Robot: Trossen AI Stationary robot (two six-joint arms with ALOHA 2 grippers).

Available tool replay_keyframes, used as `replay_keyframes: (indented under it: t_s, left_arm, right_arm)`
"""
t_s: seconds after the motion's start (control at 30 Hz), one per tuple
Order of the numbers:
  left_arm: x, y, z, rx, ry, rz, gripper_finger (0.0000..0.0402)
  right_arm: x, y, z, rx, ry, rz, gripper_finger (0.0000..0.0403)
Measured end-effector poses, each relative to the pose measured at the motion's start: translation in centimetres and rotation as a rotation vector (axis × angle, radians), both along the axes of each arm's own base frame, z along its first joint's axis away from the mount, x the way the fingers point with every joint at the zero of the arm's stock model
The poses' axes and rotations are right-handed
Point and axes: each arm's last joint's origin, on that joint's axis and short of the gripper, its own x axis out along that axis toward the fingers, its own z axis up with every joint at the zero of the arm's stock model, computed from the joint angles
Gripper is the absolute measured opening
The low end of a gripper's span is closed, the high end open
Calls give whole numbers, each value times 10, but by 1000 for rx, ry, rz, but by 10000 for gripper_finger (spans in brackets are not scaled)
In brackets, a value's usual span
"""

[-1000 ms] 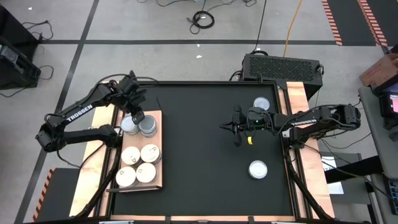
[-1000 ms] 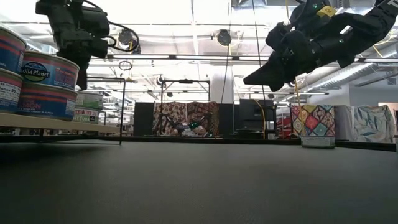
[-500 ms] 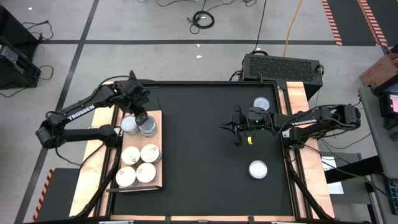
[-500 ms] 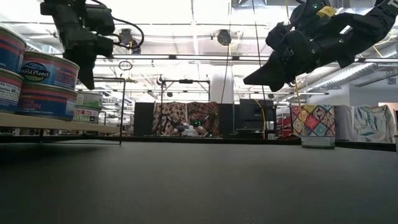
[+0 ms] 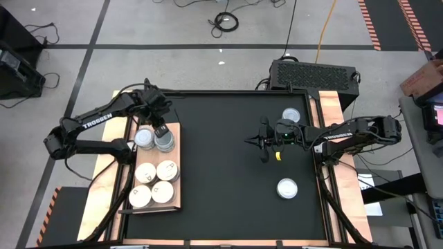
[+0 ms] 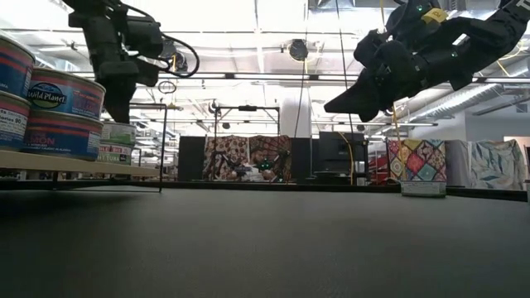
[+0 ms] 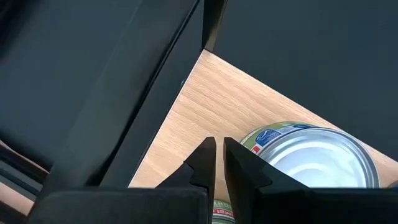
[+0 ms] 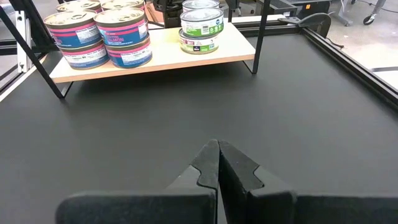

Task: Stack canned seafood by type on shelf
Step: Stack the green tuna can on top of the green tuna can on the shelf

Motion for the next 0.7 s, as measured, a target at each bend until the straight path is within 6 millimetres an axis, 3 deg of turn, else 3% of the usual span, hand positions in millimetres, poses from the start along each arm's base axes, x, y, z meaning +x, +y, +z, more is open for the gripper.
replay_keyframes:
  t_s: [0.7]
  left_arm:
    - [0,-10,-2,-67,29,-46,33]
  right_arm:
    - [0,0,0,0,0,0,0]
